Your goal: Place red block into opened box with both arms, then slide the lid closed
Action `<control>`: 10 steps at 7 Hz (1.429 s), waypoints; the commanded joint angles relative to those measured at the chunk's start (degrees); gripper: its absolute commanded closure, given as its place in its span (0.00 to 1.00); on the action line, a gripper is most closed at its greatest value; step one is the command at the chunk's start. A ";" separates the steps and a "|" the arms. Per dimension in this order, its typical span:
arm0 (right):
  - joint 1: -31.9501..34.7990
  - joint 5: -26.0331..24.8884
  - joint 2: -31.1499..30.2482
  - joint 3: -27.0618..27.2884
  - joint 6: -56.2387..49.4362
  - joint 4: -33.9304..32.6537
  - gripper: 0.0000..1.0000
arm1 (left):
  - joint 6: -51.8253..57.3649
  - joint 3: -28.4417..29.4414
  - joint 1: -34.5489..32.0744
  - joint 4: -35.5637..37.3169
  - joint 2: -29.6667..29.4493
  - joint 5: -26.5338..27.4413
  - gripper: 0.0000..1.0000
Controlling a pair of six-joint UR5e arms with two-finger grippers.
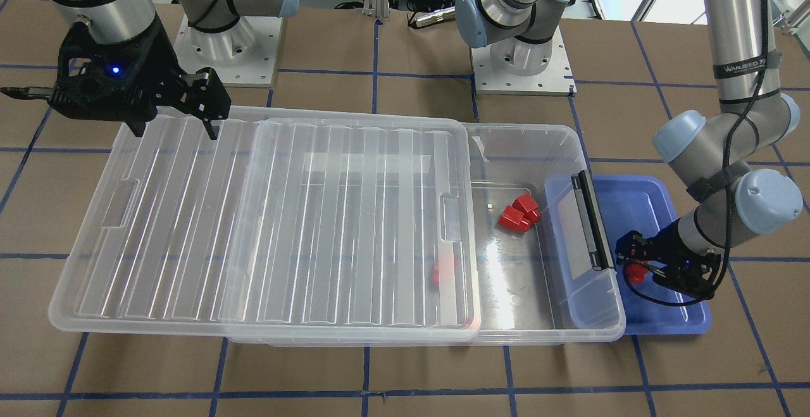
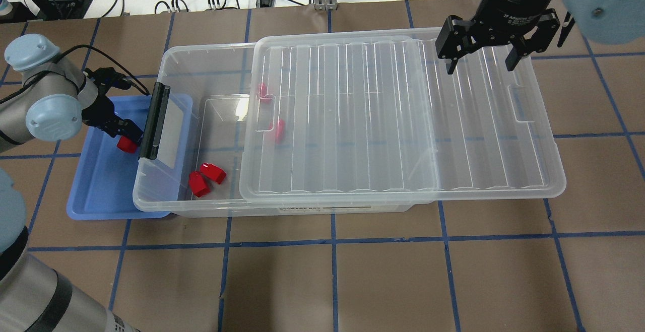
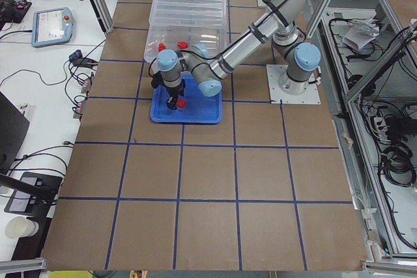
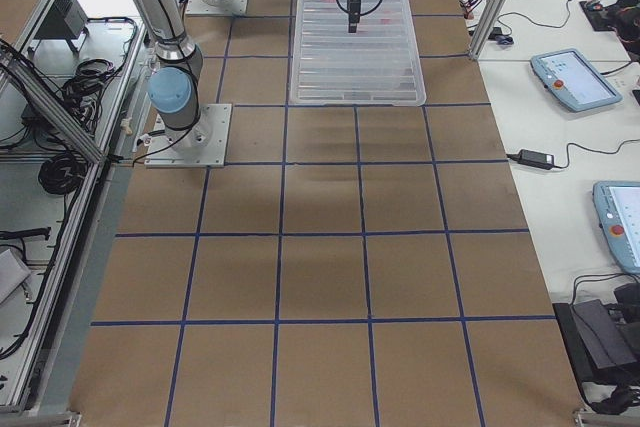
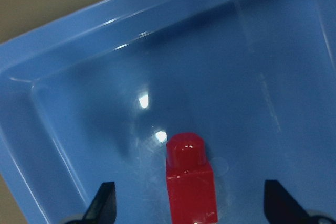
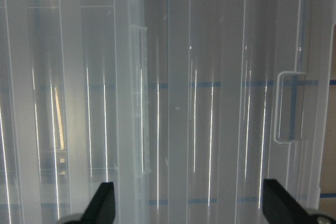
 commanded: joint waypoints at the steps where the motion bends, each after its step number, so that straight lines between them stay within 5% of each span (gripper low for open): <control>1: -0.02 0.00 -0.07 0.00 0.00 0.00 0.00 | -1.50 -0.20 0.00 -0.30 0.47 0.13 1.00; 4: -0.02 -0.18 0.02 0.00 -0.08 0.00 0.00 | -2.91 2.42 -0.70 -2.76 2.31 0.21 1.00; 8: -0.02 -0.26 0.02 0.09 0.00 0.00 0.00 | -7.88 26.56 -6.91 -35.30 5.21 0.39 1.00; 10: -0.02 -0.26 0.02 0.00 -0.08 0.00 0.00 | -21.92 26.96 -15.51 -37.75 8.54 0.39 1.00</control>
